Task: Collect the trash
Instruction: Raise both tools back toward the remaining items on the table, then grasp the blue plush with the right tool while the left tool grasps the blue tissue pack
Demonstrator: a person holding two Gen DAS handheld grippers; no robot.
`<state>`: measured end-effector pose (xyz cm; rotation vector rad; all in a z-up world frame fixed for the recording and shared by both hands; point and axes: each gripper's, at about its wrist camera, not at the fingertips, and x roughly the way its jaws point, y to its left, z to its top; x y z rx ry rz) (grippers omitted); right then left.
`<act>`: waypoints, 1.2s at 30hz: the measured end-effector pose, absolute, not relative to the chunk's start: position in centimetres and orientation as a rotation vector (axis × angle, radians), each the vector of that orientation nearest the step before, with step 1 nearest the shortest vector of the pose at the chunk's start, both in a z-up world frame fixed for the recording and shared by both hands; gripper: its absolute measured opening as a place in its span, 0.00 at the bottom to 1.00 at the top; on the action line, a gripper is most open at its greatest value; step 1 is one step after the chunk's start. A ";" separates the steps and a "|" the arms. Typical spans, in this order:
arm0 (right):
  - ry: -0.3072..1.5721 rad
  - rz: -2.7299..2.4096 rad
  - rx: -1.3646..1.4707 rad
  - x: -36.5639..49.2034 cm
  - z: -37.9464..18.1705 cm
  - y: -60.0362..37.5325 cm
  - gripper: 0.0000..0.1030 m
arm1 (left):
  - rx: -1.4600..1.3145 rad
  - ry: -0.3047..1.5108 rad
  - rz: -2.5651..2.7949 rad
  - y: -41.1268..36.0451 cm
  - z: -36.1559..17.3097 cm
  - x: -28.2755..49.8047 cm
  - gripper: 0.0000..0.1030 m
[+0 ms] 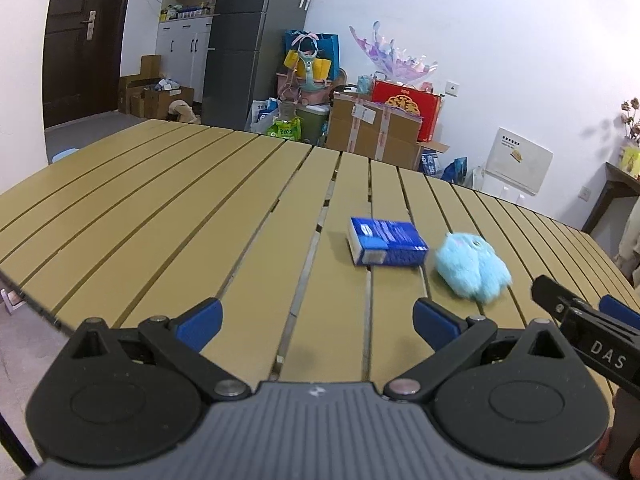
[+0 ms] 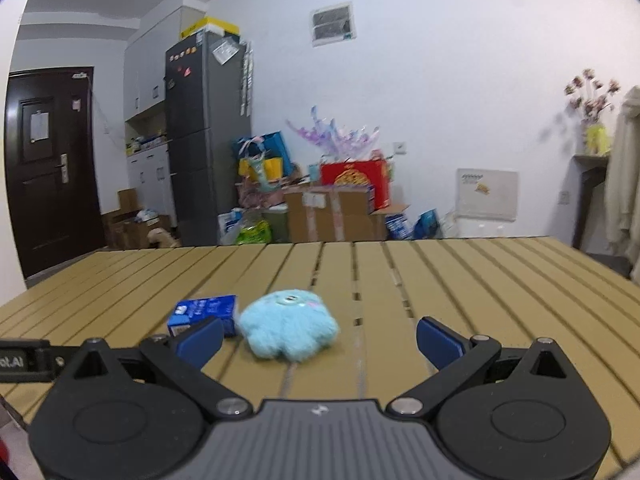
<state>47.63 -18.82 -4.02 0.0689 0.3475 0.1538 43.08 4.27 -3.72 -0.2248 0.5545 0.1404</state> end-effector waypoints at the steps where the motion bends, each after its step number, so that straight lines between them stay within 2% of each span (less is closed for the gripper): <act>1: 0.362 0.163 0.069 48.6 -4.1 -18.5 1.00 | -0.226 0.558 0.142 4.6 -3.8 43.7 1.00; 18: 0.669 0.201 0.027 61.1 -7.1 -14.7 1.00 | -0.272 0.599 0.186 8.2 -5.4 49.6 1.00; 21: 0.688 0.206 0.041 61.6 -7.4 -14.8 0.94 | -0.273 0.605 0.188 8.1 -5.5 49.9 1.00; 23: 0.686 0.214 0.043 61.6 -7.5 -14.7 0.84 | -0.272 0.607 0.189 7.9 -5.6 49.9 1.00; 27: 0.674 0.222 0.026 61.3 -7.5 -14.4 0.81 | -0.269 0.612 0.183 7.6 -5.7 49.8 1.00; 29: 0.666 0.224 0.035 61.0 -7.4 -14.6 0.76 | -0.270 0.615 0.180 7.3 -5.8 49.9 1.00; 34: 0.617 0.195 0.093 60.3 -6.9 -17.0 0.74 | -0.257 0.616 0.166 6.3 -5.3 50.4 1.00; 35: 0.607 0.189 0.105 60.2 -6.7 -17.6 0.66 | -0.258 0.613 0.161 5.9 -5.1 50.5 1.00; 36: 0.596 0.186 0.118 60.1 -6.6 -18.3 0.66 | -0.260 0.611 0.156 5.6 -5.0 50.8 1.00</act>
